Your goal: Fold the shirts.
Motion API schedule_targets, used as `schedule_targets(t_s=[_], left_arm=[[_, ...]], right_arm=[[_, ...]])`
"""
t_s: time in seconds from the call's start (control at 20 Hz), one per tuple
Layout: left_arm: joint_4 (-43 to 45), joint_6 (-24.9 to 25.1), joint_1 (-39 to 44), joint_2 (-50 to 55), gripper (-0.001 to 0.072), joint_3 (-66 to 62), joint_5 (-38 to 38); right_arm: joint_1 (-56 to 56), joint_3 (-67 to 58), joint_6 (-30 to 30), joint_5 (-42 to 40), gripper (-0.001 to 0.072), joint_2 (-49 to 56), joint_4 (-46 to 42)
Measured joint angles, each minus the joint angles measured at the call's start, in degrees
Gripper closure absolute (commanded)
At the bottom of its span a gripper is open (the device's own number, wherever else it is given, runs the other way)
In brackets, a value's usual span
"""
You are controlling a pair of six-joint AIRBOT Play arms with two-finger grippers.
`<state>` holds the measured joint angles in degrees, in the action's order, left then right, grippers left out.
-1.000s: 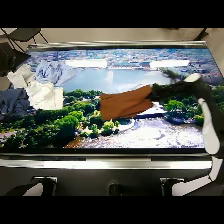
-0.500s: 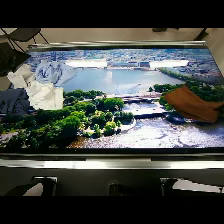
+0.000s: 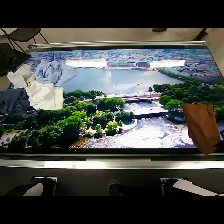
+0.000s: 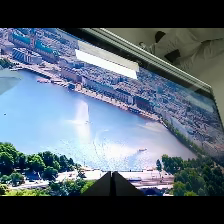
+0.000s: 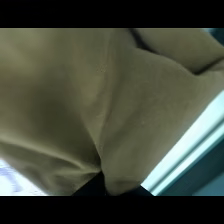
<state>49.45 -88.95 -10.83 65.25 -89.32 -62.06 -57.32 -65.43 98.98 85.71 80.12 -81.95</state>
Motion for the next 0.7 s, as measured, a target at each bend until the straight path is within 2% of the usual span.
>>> schedule_targets(t_s=[0.3, 0.35, 0.4, 0.45, 0.7], left_arm=[[0.0, 0.3, 0.0, 0.0, 0.0665, 0.0, -0.1], [0.0, 0.4, 0.0, 0.0, 0.0665, 0.0, -0.1], [0.0, 0.4, 0.0, 0.0, 0.0665, 0.0, -0.1], [0.0, 0.5, 0.0, 0.0, 0.0665, 0.0, -0.1], [-0.3, 2.1, 0.0, -0.6, 0.0667, -1.1, -1.0]], right_arm=[[-0.3, 3.4, 0.8, -1.0, 0.0651, -0.7, -4.3], [-0.3, 3.5, 1.0, -0.8, 0.0521, -0.7, -4.8], [-0.3, 3.6, 1.4, -0.5, 0.0209, -0.7, -5.0], [-0.3, 3.7, 1.6, 0.0, 0.0094, -0.7, -5.2], [-0.3, -3.0, 1.7, 4.5, 0.0095, -2.3, -7.7]])
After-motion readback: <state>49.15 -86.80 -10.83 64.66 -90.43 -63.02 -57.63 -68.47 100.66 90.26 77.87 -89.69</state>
